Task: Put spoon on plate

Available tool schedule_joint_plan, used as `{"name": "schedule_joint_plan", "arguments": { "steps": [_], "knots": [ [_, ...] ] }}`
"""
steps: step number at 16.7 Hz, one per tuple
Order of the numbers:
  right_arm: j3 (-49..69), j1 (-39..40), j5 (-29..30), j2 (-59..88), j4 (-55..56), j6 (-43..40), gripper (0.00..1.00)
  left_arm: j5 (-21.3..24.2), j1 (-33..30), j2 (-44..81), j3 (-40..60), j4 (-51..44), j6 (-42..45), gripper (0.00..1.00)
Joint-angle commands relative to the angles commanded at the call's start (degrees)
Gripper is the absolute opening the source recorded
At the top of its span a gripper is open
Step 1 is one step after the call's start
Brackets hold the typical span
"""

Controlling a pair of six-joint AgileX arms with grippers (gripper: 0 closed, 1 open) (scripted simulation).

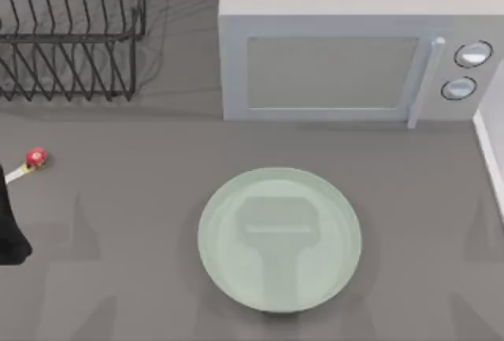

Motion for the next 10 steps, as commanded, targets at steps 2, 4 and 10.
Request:
{"name": "schedule_joint_plan", "arguments": {
  "steps": [2, 4, 10],
  "knots": [
    [0.0, 0.0, 0.0, 0.0, 0.0, 0.0, 1.00, 0.0, 0.0, 0.0, 0.0, 0.0, 0.0, 1.00],
    [0.0, 0.0, 0.0, 0.0, 0.0, 0.0, 1.00, -0.1, 0.3, 1.8, 1.8, -1.3, 1.3, 1.00],
    [0.0, 0.0, 0.0, 0.0, 0.0, 0.0, 1.00, -0.1, 2.1, 21.7, 19.2, -13.7, 13.2, 1.00]
  ]
}}
